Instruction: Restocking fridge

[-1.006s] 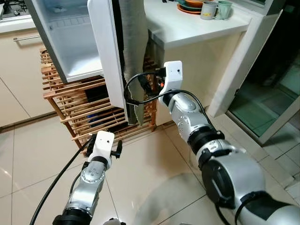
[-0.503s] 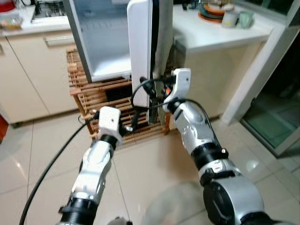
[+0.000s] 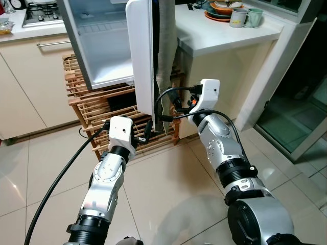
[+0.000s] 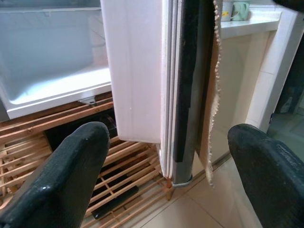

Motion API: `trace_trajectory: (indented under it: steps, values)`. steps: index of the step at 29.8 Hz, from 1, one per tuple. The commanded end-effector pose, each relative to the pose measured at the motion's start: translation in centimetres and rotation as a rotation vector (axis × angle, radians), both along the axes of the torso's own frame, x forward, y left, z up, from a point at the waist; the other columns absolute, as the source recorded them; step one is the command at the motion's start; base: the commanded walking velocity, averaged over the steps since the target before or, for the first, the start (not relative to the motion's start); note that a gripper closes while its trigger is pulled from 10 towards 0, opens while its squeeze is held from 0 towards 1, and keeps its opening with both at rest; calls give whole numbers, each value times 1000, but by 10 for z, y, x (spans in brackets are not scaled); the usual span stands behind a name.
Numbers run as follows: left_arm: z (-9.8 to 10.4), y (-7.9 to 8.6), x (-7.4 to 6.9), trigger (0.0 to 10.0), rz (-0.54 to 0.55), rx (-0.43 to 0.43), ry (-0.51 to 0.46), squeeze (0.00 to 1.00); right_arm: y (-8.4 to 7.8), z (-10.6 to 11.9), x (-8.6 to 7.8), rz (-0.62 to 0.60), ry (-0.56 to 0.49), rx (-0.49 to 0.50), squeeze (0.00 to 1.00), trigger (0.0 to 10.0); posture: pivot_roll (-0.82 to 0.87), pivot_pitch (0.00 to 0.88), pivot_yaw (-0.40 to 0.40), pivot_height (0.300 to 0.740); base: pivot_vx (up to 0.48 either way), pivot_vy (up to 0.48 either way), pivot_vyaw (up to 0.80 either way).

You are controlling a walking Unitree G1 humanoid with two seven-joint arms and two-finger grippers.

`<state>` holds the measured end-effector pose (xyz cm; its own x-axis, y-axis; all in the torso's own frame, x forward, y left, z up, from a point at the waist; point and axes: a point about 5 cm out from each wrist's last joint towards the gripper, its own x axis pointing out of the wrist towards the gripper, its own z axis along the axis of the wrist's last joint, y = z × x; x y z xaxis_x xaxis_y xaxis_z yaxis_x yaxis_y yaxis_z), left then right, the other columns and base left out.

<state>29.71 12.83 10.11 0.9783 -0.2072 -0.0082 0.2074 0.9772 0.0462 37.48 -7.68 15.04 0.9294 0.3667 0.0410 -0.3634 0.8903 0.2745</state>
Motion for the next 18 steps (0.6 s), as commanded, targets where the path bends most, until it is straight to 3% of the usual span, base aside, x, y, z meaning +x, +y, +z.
trace_trajectory:
  steps: [1,5,7,11,15,18]
  values:
    - [4,2,1,10000,15,10,-17,0,2,15,4,-5,-46,-6,0,10000,-111,0,7,740,0,0,0]
    - [16,4,-1,10000,4,-53,-87,0,2,10,2,-12,-42,-6,0,10000,-114,0,11,740,0,0,0]
    - [19,6,-1,10000,13,-68,-99,0,2,9,1,-12,-39,-6,0,10000,-114,0,11,740,405,255,0]
    - [28,8,-1,10000,30,-98,-140,0,3,7,1,-5,-27,8,0,10000,-114,0,11,740,321,356,0]
    - [35,3,-5,10000,3,-112,-174,0,8,6,5,13,23,54,0,10000,-100,0,-3,740,0,480,0]
    - [35,-1,-9,10000,-23,-81,-182,0,21,6,8,50,69,63,0,10000,-89,0,-15,740,0,480,0]
